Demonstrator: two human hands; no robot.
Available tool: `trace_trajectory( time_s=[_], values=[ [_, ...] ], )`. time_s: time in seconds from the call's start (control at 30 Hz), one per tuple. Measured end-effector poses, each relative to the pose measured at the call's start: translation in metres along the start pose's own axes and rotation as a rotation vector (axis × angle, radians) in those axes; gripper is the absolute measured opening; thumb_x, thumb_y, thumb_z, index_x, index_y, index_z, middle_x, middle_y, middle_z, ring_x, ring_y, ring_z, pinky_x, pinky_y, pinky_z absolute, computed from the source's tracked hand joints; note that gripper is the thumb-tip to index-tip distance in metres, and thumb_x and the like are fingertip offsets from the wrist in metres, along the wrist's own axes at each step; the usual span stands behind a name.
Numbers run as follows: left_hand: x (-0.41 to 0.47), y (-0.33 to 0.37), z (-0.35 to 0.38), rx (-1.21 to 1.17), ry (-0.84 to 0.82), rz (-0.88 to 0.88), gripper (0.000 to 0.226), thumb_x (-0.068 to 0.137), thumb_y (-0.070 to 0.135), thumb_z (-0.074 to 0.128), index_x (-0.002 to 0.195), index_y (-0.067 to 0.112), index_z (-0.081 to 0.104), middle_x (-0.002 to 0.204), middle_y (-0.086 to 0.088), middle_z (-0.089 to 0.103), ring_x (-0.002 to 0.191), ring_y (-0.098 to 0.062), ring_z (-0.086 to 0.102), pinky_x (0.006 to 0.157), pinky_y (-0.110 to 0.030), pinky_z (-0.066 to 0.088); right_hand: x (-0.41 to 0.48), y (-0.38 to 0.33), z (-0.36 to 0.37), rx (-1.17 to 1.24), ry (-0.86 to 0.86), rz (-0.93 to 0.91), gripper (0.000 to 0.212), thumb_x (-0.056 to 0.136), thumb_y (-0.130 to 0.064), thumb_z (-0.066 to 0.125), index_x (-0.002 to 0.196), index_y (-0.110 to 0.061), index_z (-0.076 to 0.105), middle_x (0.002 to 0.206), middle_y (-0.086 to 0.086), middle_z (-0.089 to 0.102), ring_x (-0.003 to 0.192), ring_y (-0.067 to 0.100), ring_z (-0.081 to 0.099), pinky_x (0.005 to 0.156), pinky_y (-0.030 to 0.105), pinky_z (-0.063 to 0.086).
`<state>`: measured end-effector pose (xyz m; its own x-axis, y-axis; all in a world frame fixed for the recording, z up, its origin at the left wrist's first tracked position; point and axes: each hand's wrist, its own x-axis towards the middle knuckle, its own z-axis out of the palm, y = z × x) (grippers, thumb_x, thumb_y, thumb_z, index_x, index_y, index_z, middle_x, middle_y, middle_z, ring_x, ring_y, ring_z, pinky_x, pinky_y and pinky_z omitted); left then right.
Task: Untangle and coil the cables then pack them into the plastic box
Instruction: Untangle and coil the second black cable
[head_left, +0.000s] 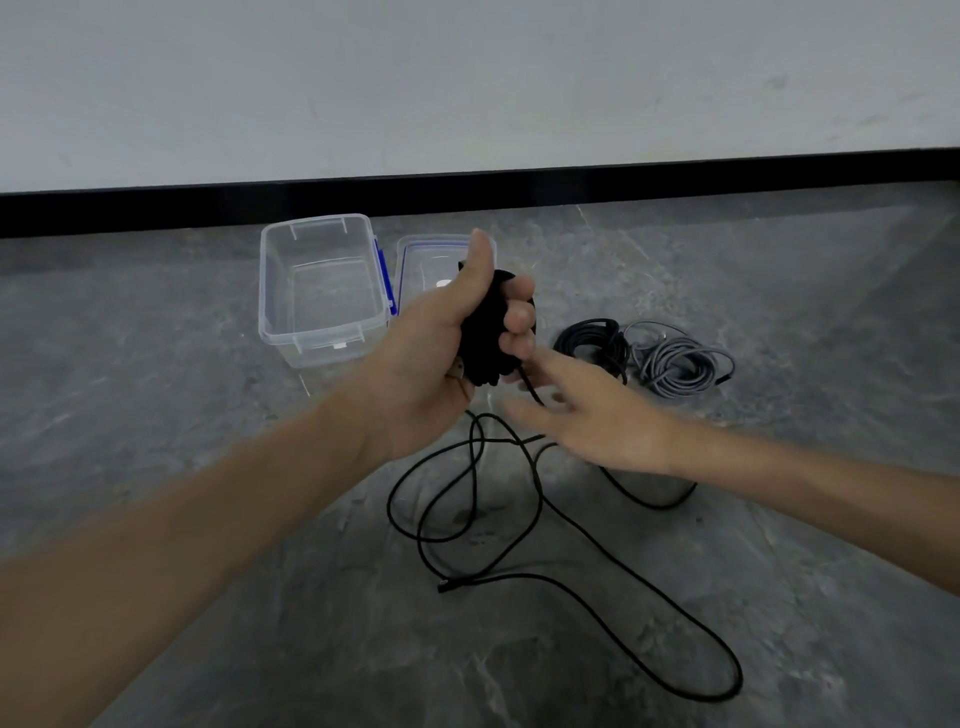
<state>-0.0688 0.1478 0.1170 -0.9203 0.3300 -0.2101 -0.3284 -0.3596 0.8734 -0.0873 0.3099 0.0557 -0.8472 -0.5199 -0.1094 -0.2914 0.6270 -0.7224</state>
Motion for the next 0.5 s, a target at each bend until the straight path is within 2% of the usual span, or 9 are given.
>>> trace_trajectory(
  time_s=[0.07, 0.13, 0.2, 0.27, 0.33, 0.37, 0.43, 0.5],
  values=[
    [0.0, -0.002, 0.003, 0.033, -0.028, -0.026, 0.05, 0.097, 0.058, 0.028, 0.083, 0.018, 0.055, 0.057, 0.011, 0.052, 0.054, -0.006, 0.05, 0.063, -0.027, 0.038, 0.007, -0.007, 0.007, 0.162, 0.088, 0.001, 0.025, 0.1, -0.023, 0.047, 0.107, -0.004, 0.062, 0.095, 0.007, 0.07, 0.094, 0.018, 0.065, 0.093, 0.039, 0.05],
    [-0.001, -0.002, 0.004, 0.022, -0.059, -0.045, 0.056, 0.096, 0.062, 0.023, 0.081, 0.019, 0.055, 0.057, 0.011, 0.053, 0.053, -0.005, 0.051, 0.063, -0.029, 0.03, 0.012, -0.006, 0.013, 0.238, 0.144, 0.025, 0.026, 0.1, -0.014, 0.045, 0.091, 0.001, 0.065, 0.077, 0.003, 0.068, 0.08, 0.02, 0.066, 0.087, 0.044, 0.052],
    [-0.002, -0.001, 0.007, -0.022, -0.091, -0.066, 0.059, 0.096, 0.063, 0.022, 0.081, 0.016, 0.056, 0.058, 0.009, 0.054, 0.052, -0.006, 0.051, 0.06, -0.023, 0.037, 0.013, -0.007, 0.016, 0.305, 0.201, 0.027, 0.026, 0.1, -0.009, 0.045, 0.082, 0.002, 0.061, 0.068, 0.003, 0.06, 0.067, 0.018, 0.059, 0.075, 0.045, 0.052],
    [-0.004, -0.001, 0.009, -0.076, -0.13, -0.097, 0.06, 0.097, 0.059, 0.023, 0.082, 0.011, 0.056, 0.057, 0.005, 0.055, 0.051, -0.007, 0.051, 0.055, -0.017, 0.046, 0.013, -0.01, 0.017, 0.394, 0.219, 0.018, 0.025, 0.099, -0.002, 0.045, 0.077, -0.008, 0.055, 0.066, -0.001, 0.055, 0.062, 0.003, 0.055, 0.065, 0.028, 0.049],
    [-0.005, 0.0, 0.01, -0.098, -0.17, -0.134, 0.057, 0.099, 0.054, 0.028, 0.08, 0.009, 0.057, 0.055, 0.003, 0.054, 0.05, -0.008, 0.05, 0.052, -0.015, 0.047, 0.011, -0.012, 0.017, 0.422, 0.179, 0.015, 0.031, 0.098, 0.004, 0.043, 0.077, -0.018, 0.05, 0.062, -0.012, 0.058, 0.059, -0.01, 0.055, 0.058, 0.008, 0.043],
    [-0.005, 0.0, 0.01, -0.09, -0.187, -0.151, 0.053, 0.099, 0.051, 0.03, 0.079, 0.009, 0.057, 0.053, 0.003, 0.053, 0.048, -0.008, 0.049, 0.051, -0.015, 0.047, 0.01, -0.01, 0.02, 0.434, 0.154, 0.0, 0.034, 0.098, 0.005, 0.042, 0.077, -0.021, 0.049, 0.059, -0.016, 0.061, 0.06, -0.013, 0.055, 0.058, 0.006, 0.042],
    [-0.006, 0.001, 0.008, -0.058, -0.217, -0.182, 0.047, 0.097, 0.045, 0.035, 0.074, 0.01, 0.057, 0.048, 0.004, 0.05, 0.044, -0.008, 0.047, 0.049, -0.016, 0.045, 0.002, -0.014, 0.022, 0.408, 0.115, -0.051, 0.032, 0.098, 0.002, 0.045, 0.084, -0.026, 0.054, 0.068, -0.025, 0.066, 0.071, -0.015, 0.059, 0.067, 0.007, 0.045],
    [-0.009, 0.001, 0.007, -0.034, -0.256, -0.215, 0.045, 0.092, 0.042, 0.039, 0.069, 0.009, 0.057, 0.042, 0.002, 0.046, 0.039, -0.009, 0.044, 0.045, -0.017, 0.042, -0.002, -0.013, 0.019, 0.435, 0.106, -0.053, 0.035, 0.093, 0.003, 0.052, 0.086, -0.031, 0.052, 0.074, -0.017, 0.065, 0.074, -0.015, 0.06, 0.073, 0.008, 0.047]
  ],
)
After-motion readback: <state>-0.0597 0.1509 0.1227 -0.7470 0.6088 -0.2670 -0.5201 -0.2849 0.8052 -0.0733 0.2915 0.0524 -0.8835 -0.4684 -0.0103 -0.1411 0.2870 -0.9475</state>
